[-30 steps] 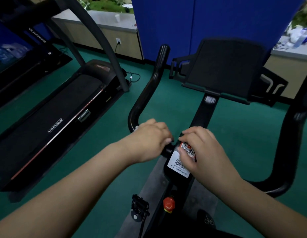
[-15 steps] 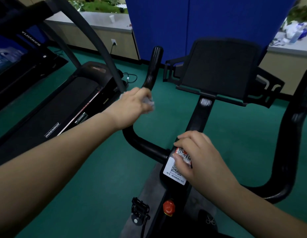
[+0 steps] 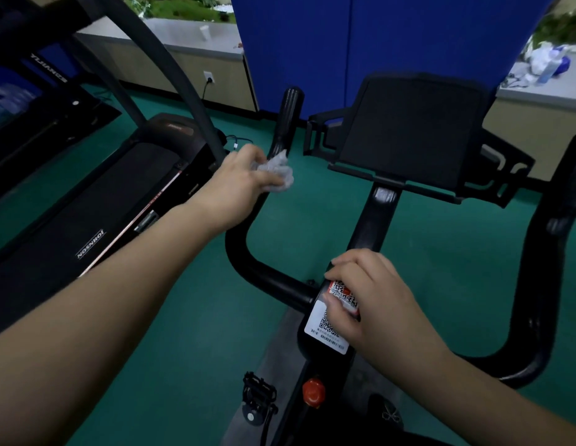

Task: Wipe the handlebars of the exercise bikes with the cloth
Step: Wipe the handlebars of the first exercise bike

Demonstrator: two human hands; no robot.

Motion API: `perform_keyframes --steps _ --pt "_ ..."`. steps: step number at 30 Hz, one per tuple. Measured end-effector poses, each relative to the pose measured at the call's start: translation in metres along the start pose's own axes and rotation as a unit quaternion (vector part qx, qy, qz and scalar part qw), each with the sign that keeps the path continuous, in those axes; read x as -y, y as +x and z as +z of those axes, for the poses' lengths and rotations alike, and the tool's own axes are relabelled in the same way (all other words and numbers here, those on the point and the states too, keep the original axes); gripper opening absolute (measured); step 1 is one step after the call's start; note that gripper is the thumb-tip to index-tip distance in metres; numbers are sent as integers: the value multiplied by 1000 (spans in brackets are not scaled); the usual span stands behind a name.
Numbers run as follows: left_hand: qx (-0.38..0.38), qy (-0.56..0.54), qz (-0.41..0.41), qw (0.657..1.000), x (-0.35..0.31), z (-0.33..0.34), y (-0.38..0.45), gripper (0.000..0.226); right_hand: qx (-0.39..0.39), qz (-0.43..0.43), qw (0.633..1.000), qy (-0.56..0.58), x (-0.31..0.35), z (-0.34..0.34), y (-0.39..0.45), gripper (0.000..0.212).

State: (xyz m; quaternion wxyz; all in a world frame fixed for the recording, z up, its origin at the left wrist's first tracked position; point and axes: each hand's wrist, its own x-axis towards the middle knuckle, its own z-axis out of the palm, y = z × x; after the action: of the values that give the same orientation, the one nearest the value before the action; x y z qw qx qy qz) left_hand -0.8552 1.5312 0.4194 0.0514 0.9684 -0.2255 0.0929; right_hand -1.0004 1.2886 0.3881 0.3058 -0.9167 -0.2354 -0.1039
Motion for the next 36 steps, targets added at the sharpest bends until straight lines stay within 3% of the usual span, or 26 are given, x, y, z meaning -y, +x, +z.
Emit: perform_keyframes --steps 5,8,11,14,17,20,24,26,30,32,36 --pt "43 -49 -53 996 -7 -3 -66 19 5 4 1000 0 1 -1 -1 25" --pt "-14 -155 -112 981 -18 -1 -100 22 13 8 1000 0 0 0 -1 25" --pt "-138 -252 -254 924 -36 7 -110 30 21 16 1000 -2 0 -1 -2 26" --pt "-222 -338 -391 827 -73 22 -109 33 25 21 999 -1 0 -1 -2 26" --pt "-273 -376 -454 760 -106 31 -112 37 21 18 1000 1 1 -1 -2 25" --pt "-276 -384 -462 750 -128 30 -124 40 25 26 999 5 1 -2 -3 22" --pt "-235 -378 -371 815 -156 21 -154 42 24 18 1000 3 -1 -1 -4 28" --pt "-238 -371 -368 818 -148 14 -156 43 24 18 1000 3 -2 -1 -4 26" --pt "-259 -409 -508 712 -106 12 -136 47 25 26 999 0 0 -2 -4 19" --pt "-246 -470 -516 672 -105 16 -125 43 24 25 999 -1 2 -2 -3 19" --pt "-245 -474 -518 669 -132 23 -127 43 24 25 999 -3 2 -3 -3 18"
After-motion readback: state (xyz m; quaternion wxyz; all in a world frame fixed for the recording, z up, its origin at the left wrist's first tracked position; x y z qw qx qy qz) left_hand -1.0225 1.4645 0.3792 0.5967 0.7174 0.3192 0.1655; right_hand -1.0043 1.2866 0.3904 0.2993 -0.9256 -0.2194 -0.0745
